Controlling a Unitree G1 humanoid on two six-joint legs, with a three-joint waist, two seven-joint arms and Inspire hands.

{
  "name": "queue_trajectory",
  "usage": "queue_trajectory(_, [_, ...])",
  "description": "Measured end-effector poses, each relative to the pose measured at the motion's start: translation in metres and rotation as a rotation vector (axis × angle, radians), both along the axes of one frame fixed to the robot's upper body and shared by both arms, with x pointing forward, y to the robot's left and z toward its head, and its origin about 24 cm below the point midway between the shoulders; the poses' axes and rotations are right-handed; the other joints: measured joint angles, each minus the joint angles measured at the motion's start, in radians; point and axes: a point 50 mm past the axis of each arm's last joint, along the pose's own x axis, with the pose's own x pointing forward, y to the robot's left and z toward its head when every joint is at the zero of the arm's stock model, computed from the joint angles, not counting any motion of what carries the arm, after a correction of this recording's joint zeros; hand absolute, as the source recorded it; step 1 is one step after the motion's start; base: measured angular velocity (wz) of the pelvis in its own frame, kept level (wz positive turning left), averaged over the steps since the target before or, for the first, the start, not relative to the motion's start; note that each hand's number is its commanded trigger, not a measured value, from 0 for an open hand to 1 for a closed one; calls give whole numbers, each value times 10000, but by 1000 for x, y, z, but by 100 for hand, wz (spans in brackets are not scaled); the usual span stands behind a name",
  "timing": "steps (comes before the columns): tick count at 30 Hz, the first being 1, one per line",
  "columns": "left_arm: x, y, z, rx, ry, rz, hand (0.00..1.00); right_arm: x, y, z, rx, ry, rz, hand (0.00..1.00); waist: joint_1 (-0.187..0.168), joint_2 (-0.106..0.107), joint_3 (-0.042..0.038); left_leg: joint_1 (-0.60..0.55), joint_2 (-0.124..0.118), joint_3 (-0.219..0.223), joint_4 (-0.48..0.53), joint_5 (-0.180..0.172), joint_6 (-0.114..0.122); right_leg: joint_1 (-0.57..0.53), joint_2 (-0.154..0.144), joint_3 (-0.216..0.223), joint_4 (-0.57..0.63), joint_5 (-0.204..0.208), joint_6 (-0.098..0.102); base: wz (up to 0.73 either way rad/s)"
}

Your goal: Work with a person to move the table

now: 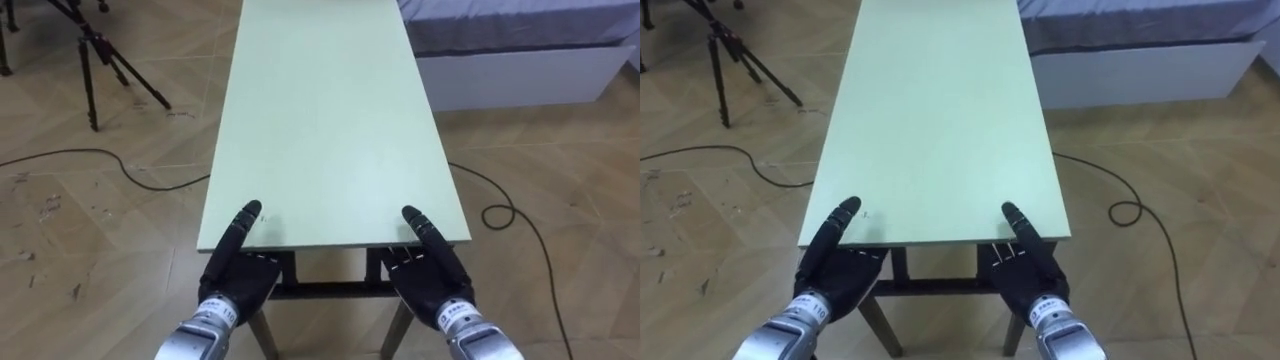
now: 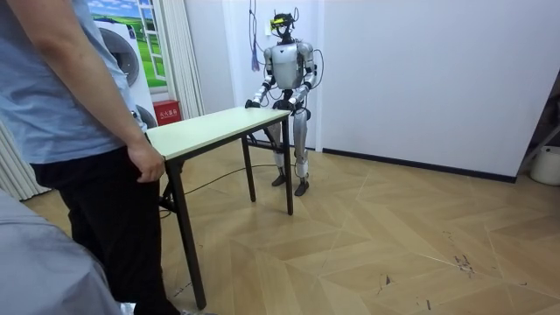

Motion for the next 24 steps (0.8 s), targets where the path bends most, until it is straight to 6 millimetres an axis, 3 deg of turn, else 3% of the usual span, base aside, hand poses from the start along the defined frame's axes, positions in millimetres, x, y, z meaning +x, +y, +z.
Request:
queue_trajectory(3, [-2, 1, -2, 38, 224, 54, 100, 0, 1, 1, -67, -101, 118, 100, -21, -59, 30, -33, -2, 17, -3, 0, 0, -69, -9, 24, 20, 0, -1, -2])
queue_trajectory(24, [-5, -3, -5, 506, 352, -84, 100, 1, 1, 1, -272, -129, 99, 100, -38, -35, 29, -68, -15, 26, -10, -1, 0, -95, -23, 24, 7, -9, -15, 0])
